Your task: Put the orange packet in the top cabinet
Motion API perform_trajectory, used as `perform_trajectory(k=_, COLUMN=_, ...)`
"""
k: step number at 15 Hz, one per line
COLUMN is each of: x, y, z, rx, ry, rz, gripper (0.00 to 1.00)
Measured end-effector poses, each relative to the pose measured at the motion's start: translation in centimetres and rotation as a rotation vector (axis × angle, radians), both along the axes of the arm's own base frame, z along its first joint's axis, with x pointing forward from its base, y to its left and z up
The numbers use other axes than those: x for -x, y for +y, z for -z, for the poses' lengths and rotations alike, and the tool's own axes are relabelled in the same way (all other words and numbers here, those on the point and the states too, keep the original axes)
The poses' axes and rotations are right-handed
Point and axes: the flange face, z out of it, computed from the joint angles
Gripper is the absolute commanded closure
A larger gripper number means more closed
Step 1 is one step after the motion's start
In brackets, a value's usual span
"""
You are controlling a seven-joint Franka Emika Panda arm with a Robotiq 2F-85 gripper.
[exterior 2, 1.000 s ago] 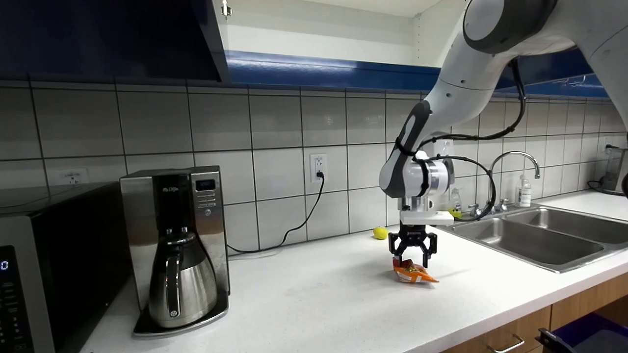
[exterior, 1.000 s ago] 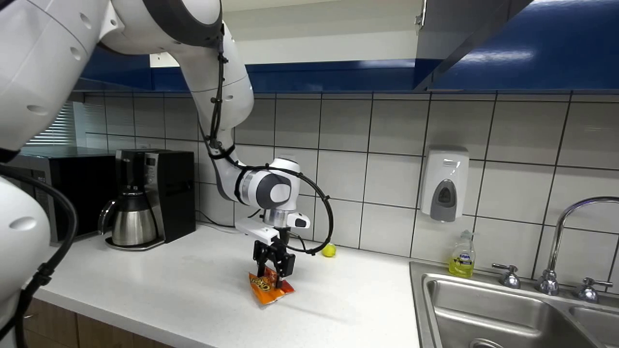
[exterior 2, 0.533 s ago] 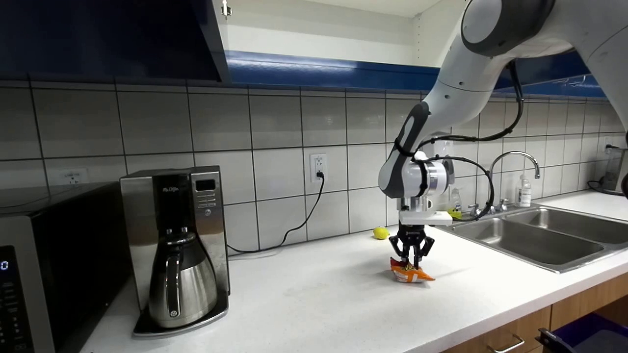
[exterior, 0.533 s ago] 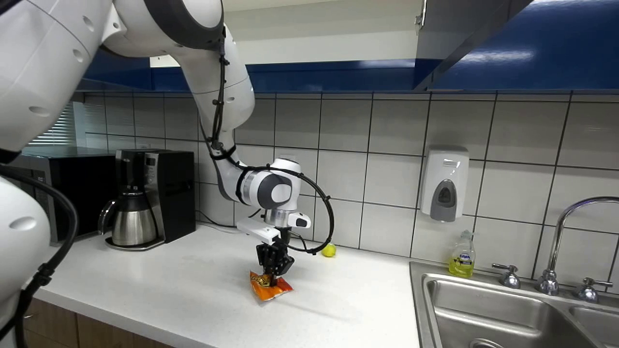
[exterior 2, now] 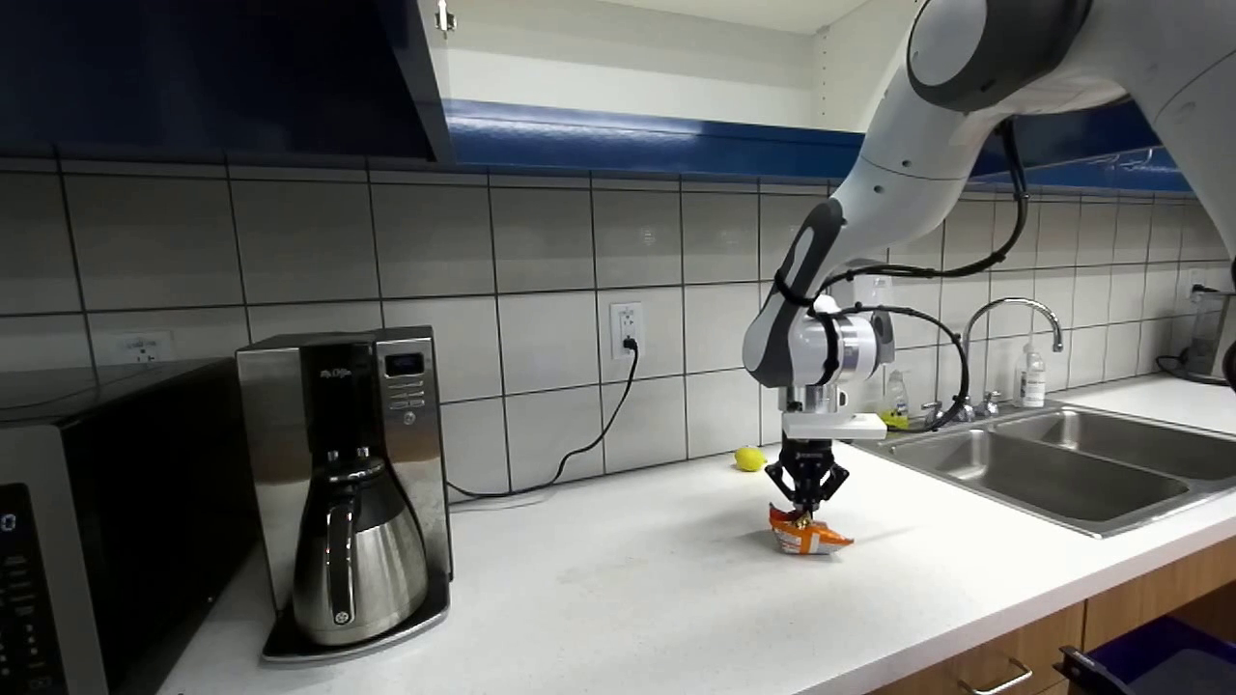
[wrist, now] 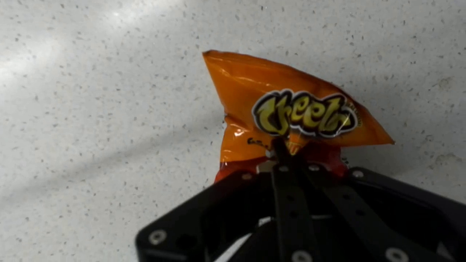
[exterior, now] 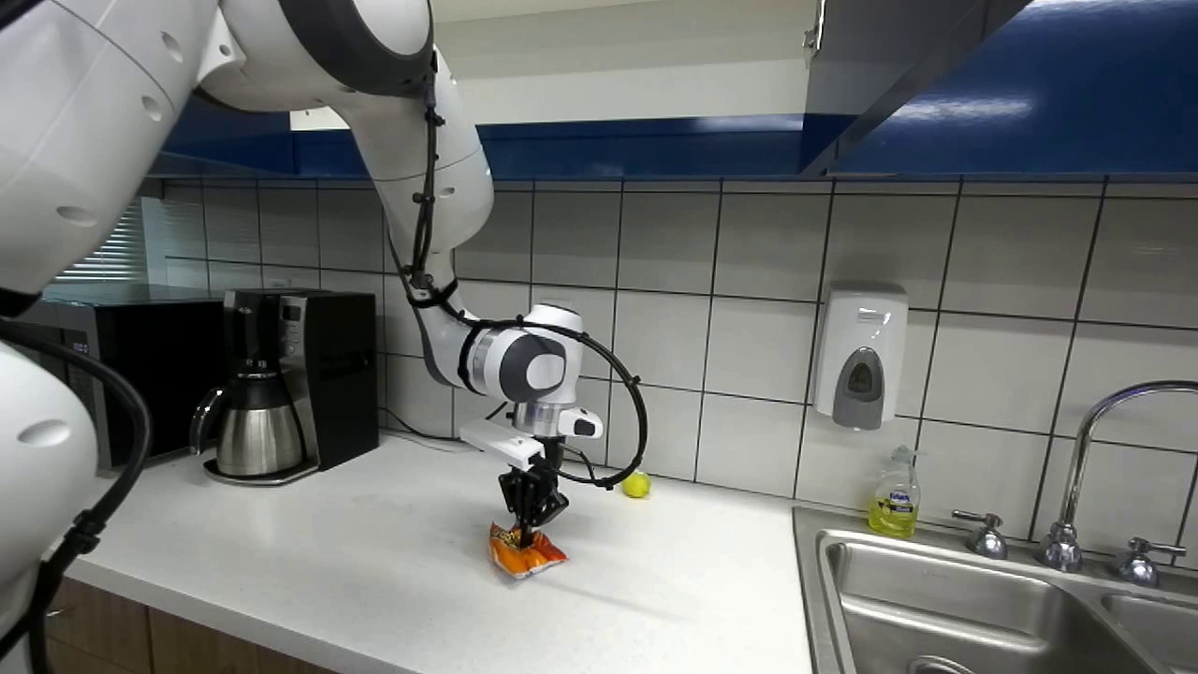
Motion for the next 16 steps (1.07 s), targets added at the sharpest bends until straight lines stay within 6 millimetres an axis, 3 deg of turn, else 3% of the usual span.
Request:
perform_trajectory(k=5, x=-0.4, y=0.4, z=-0.6, rx=0.005, ry=-0.011, rz=-0.036, gripper=1.00)
perform_trajectory(k=10, x=-0.7, y=2.0, z=-2.8, rx=0.013, ry=-0.012, rz=-0.238, gripper=1.00)
perform_trajectory(k=16, x=0.3, y=3.4, z=-5.4, rx=0.017, ry=0.033, rz=-0.462, gripper=1.00)
